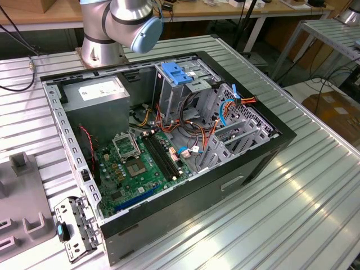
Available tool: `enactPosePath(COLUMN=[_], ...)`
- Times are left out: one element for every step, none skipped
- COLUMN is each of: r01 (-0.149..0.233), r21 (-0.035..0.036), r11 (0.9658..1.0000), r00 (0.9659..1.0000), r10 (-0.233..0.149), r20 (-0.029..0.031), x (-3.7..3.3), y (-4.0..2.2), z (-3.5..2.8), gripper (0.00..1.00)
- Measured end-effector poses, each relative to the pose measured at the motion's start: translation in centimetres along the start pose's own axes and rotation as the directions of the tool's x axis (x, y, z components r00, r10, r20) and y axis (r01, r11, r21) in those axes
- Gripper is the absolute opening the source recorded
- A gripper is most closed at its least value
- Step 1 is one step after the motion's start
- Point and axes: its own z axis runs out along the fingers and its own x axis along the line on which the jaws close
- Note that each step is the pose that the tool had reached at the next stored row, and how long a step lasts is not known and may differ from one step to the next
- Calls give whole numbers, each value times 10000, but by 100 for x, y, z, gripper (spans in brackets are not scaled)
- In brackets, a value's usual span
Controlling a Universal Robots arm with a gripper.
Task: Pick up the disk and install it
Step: 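Pick up the disk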
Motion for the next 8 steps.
enactPosePath(r01=[0,0,0,1,1,1,1,0], r21=[0,0,0,0,0,1,1,1], r11=[10000,10000,10000,10000,10000,10000,10000,10000], r00=[10000,10000,10000,10000,10000,10000,10000,10000], r10=[0,0,0,-1,-1,-1,-1,0], r20=[0,0,0,-1,-1,-2,-3,-4], x=[0,0,0,0,0,0,0,0], y=[0,0,0,0,0,0,0,0], z=[0,0,0,1,1,1,1,1], gripper=[43,43,43,43,41,37,37,37])
